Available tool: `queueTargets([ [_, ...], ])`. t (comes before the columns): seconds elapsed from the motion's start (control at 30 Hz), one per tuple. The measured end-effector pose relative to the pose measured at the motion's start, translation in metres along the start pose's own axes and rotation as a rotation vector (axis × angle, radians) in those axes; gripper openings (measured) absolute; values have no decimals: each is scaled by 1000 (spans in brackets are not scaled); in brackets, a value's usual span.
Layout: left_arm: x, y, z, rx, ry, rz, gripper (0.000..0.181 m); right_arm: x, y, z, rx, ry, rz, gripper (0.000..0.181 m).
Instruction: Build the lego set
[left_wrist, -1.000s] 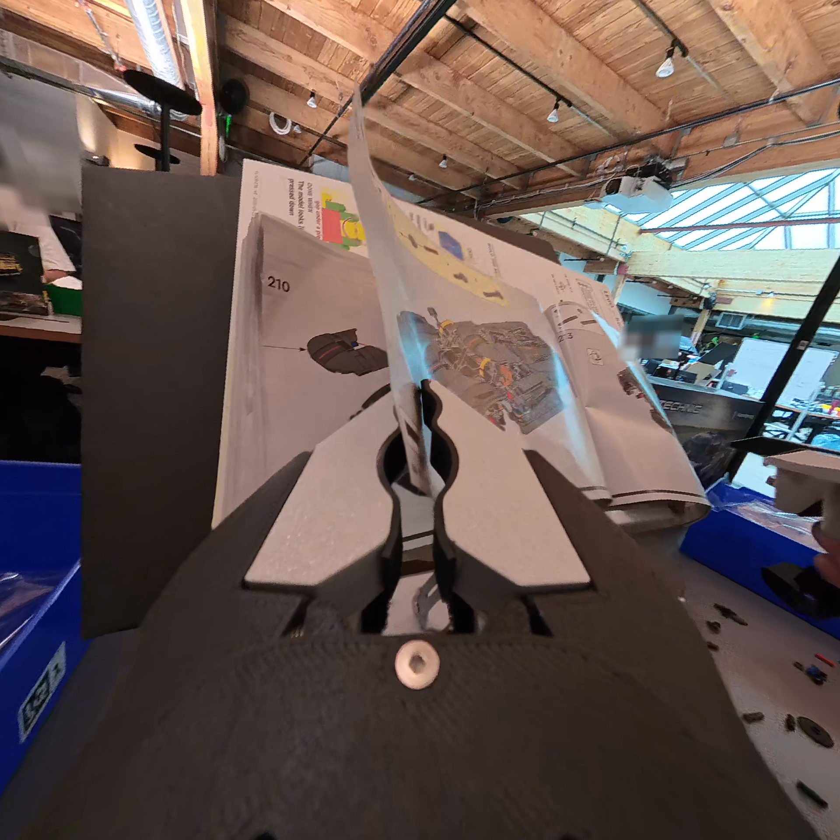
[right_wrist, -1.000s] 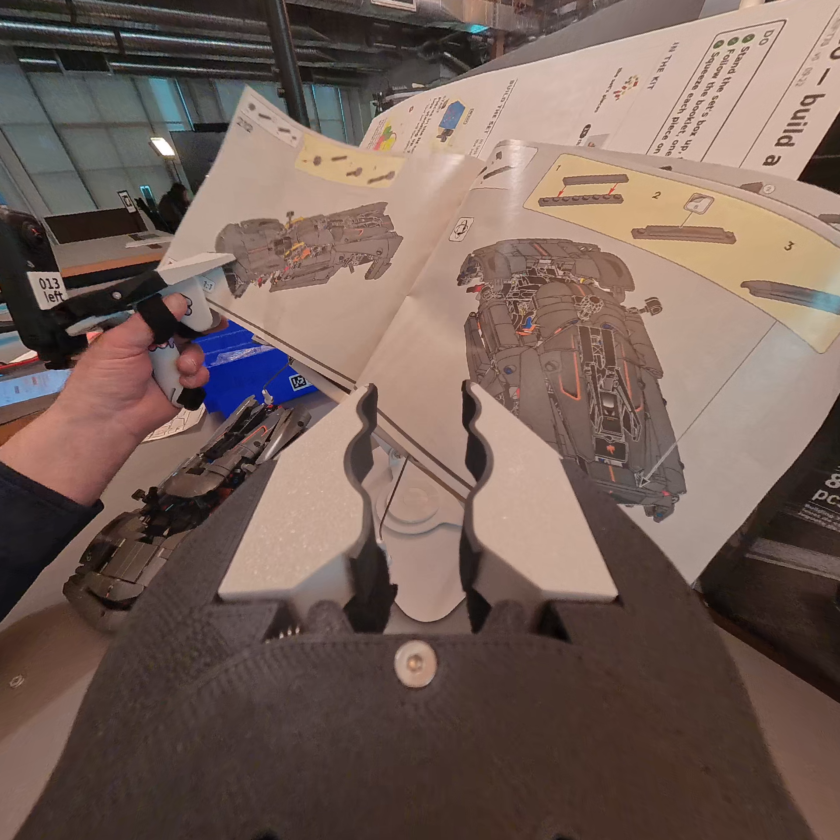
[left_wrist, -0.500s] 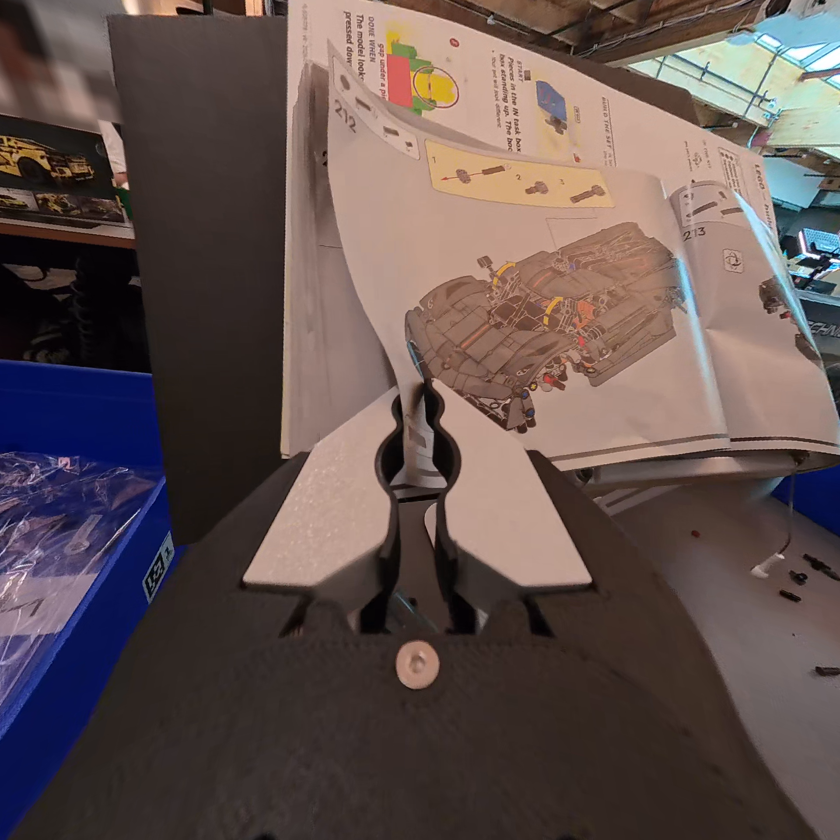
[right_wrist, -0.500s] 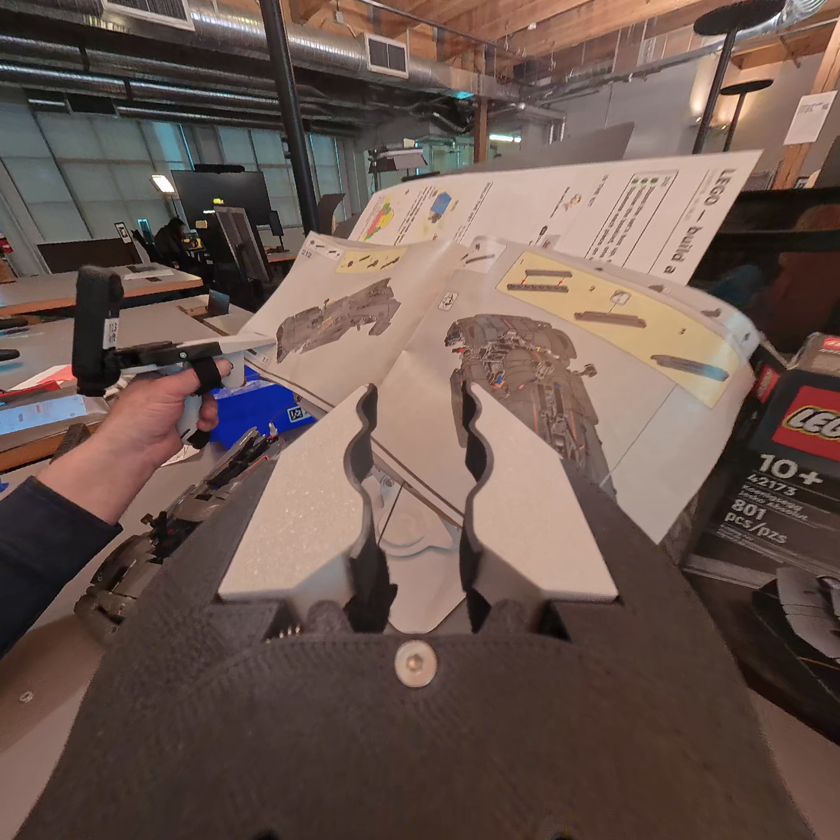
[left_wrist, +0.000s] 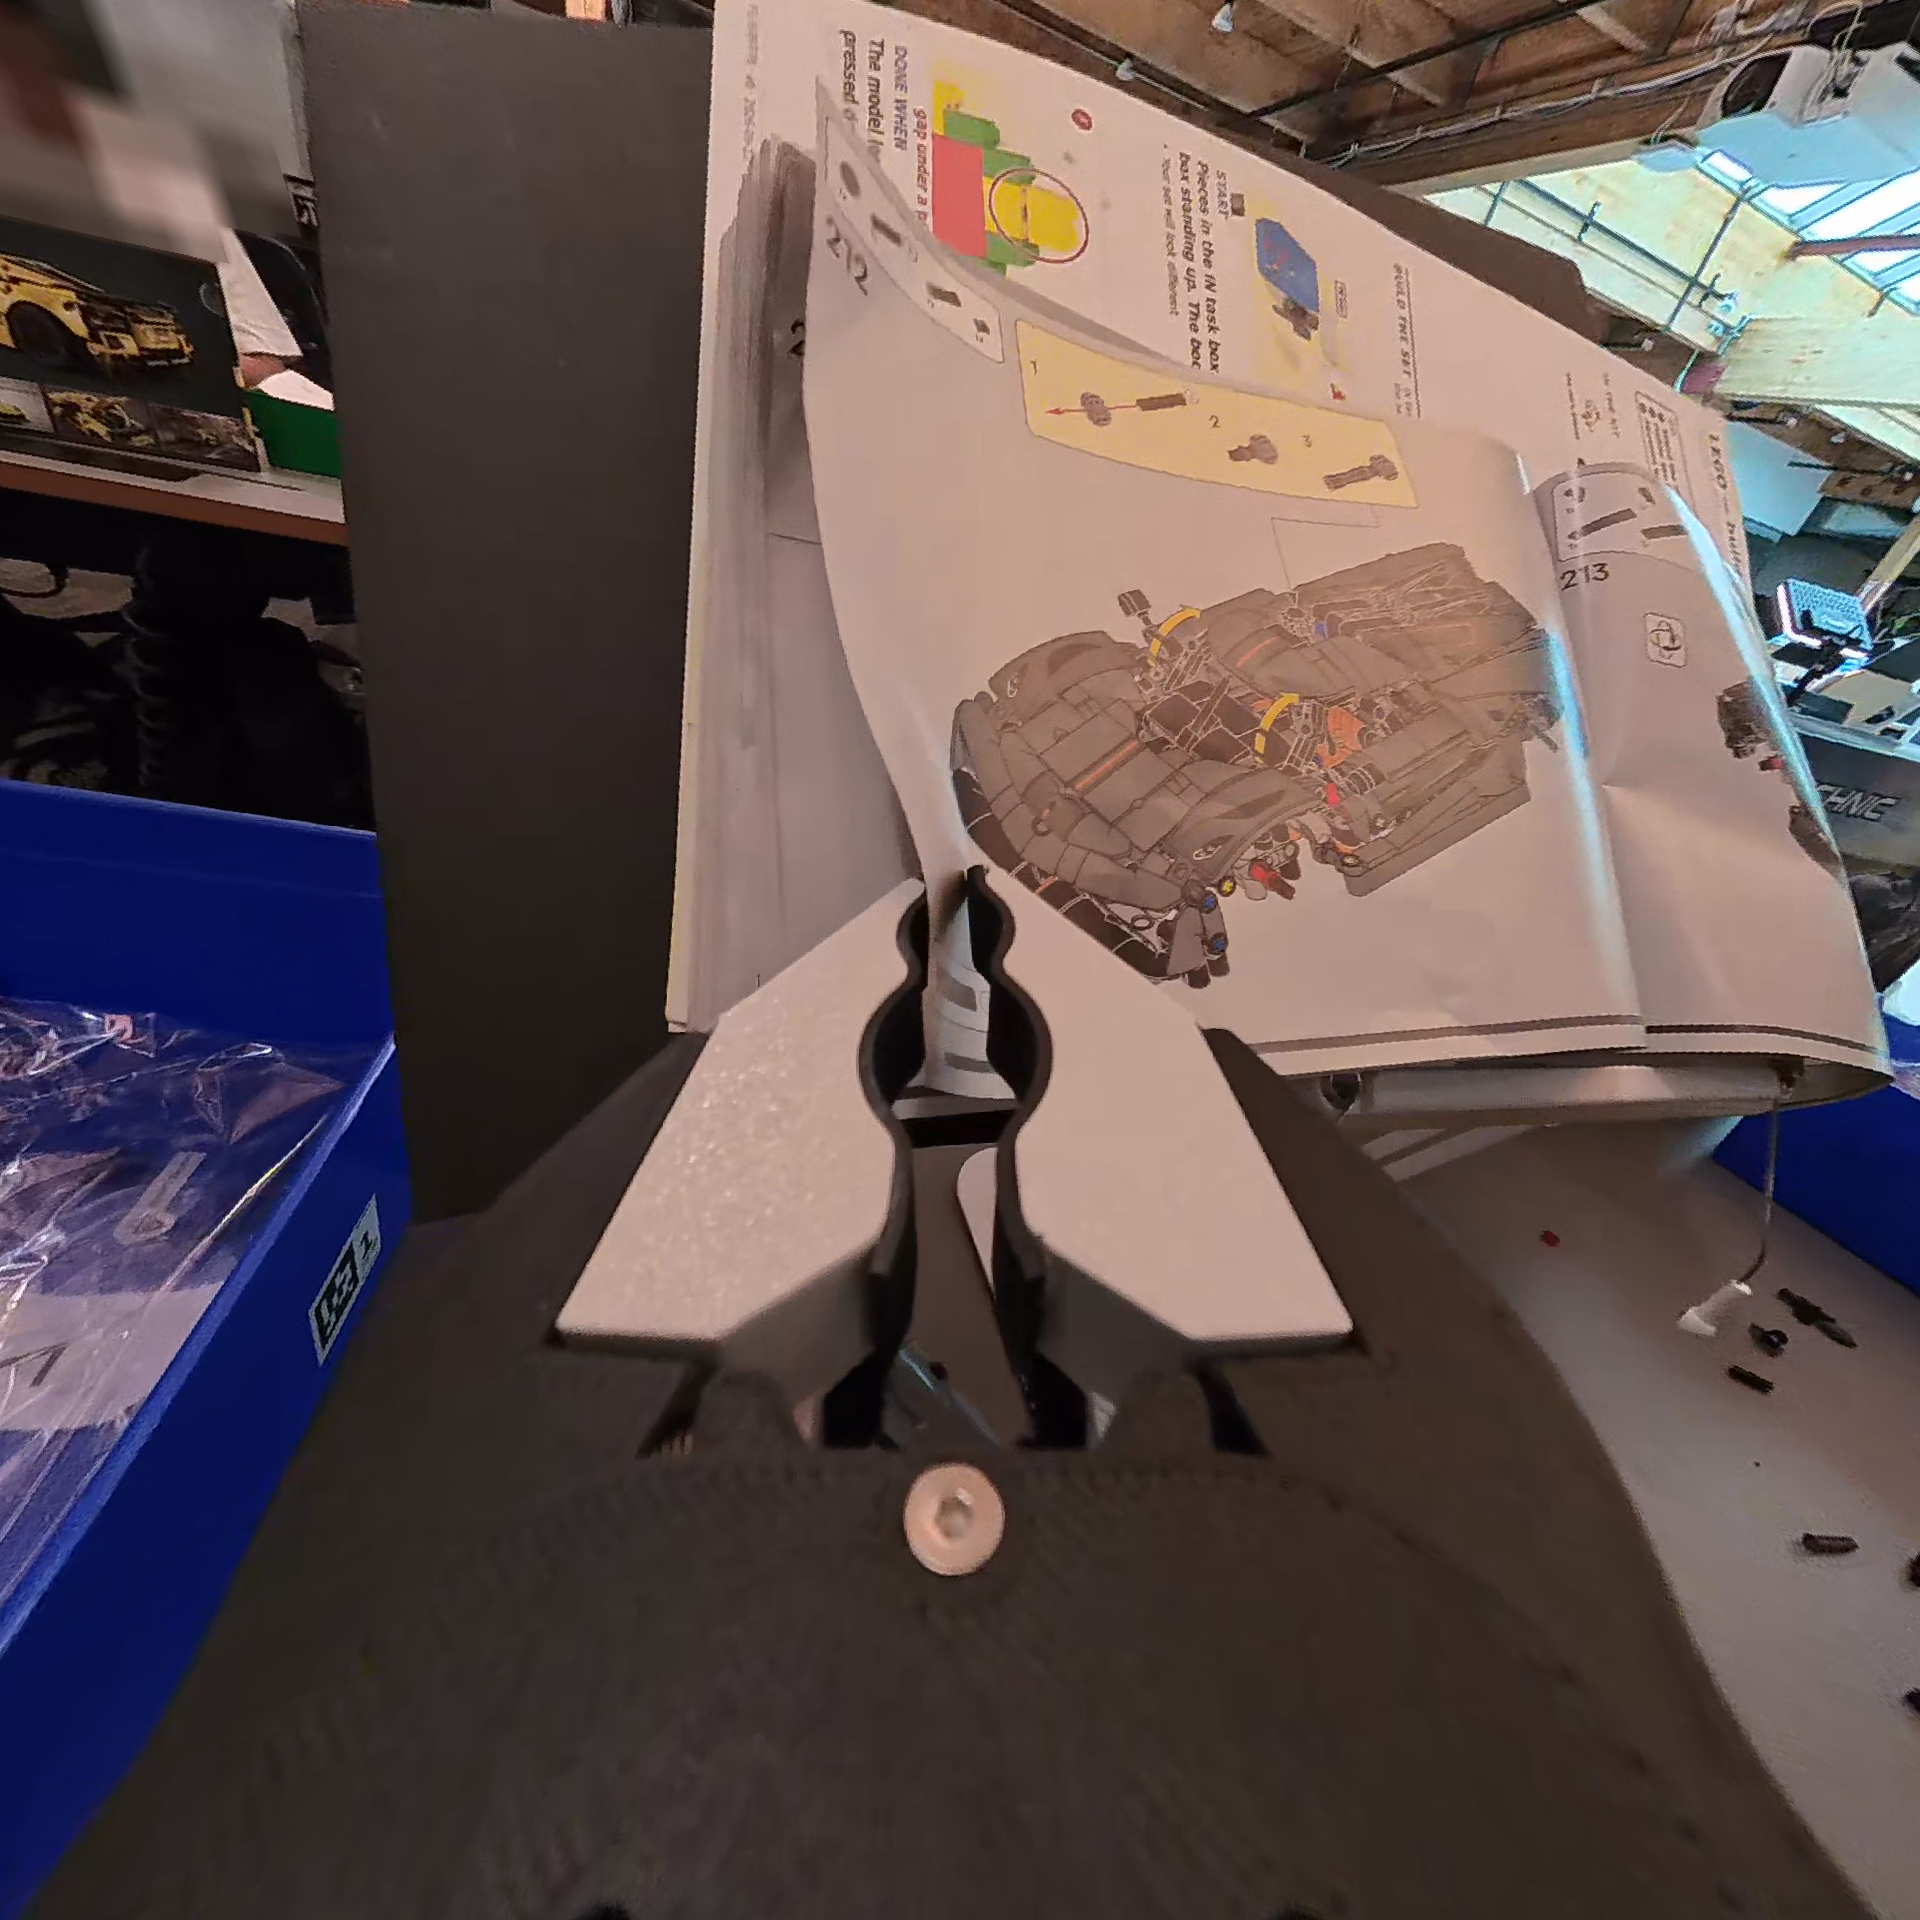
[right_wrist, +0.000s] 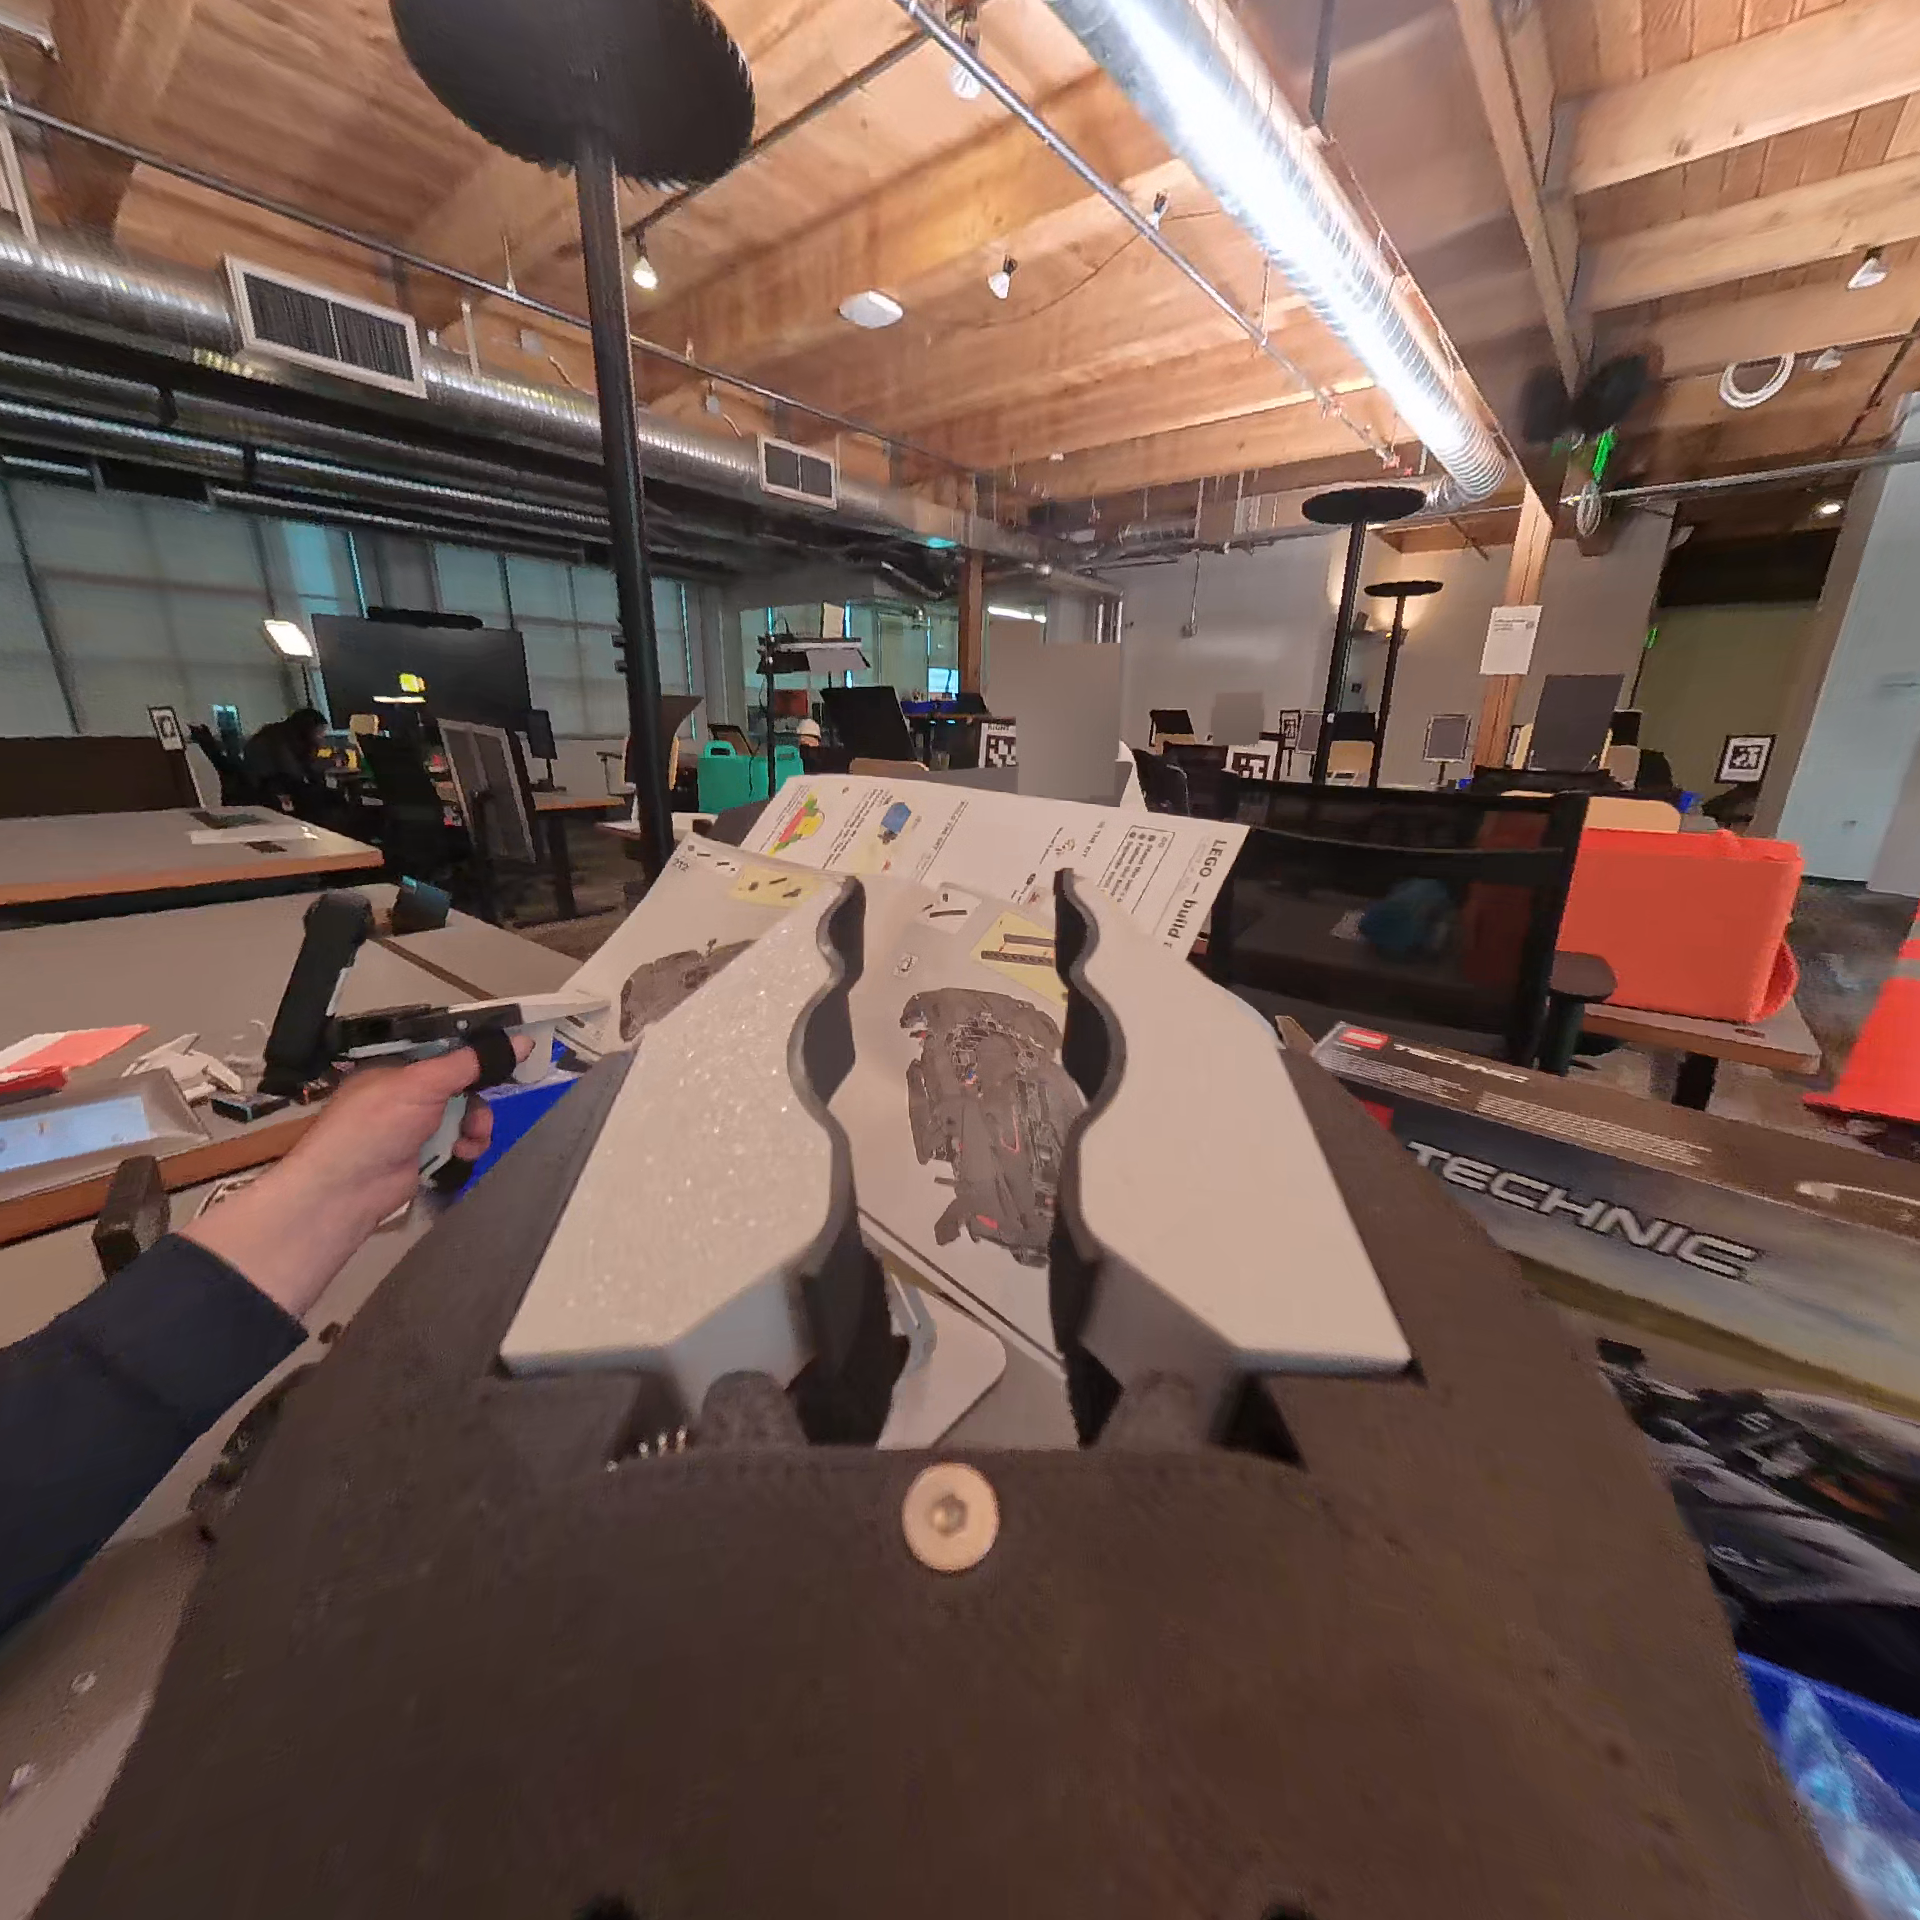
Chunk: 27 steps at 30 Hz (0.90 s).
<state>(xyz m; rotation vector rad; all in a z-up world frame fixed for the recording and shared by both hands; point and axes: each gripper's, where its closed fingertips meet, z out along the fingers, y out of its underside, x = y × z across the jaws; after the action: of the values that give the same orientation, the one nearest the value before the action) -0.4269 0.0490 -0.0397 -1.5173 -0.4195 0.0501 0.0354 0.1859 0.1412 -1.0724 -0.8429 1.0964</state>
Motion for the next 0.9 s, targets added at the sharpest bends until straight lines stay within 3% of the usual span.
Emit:
queueTargets([
  [0.13, 0, 0, 0, -3, -8, 3, 3, -9, 7, -1, -69, -44, -17, 33],
  [0.27, -4, 1, -2, -7, -14, -9, 6, -22, 42, 14, -232, -99, -70, 31],
  [0.43, -18, 4, -5, -13, -55, -25, 8, -31, 144, 21, -681, -184, -154, 32],
  [0.6, -29, -9, -15, 28, -107, -12, 9, -41, 242, 7, -987, -295, -179, 30],
  [0.73, -14, -26, -18, 66, -79, 31, 9, -46, 320, -24, -1165, -329, -172, 29],
  [0.9, 12, -38, -17, 76, -48, 109, 8, -48, 377, -46, -1251, -338, -149, 29],
])
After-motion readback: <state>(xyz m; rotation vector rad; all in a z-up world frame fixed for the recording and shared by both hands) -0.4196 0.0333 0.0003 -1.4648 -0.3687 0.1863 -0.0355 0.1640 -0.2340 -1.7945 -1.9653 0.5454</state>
